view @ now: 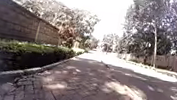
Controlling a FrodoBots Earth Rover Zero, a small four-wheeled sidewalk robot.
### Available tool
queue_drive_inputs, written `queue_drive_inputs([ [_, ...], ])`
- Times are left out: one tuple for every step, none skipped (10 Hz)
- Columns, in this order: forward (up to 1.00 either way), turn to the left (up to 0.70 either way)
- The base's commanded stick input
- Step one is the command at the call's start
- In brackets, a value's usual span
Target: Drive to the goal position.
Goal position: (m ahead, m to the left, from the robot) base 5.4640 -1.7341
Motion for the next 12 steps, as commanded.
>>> queue_drive_inputs([
  [0.7, -0.31],
  [0.7, -0.03],
  [0.7, -0.09],
  [0.7, -0.14],
  [0.7, -0.2],
  [0.7, -0.26],
  [0.7, -0.32],
  [0.7, -0.35],
  [0.7, -0.35],
  [0.7, -0.35],
  [0.7, -0.35],
  [0.7, -0.35],
])
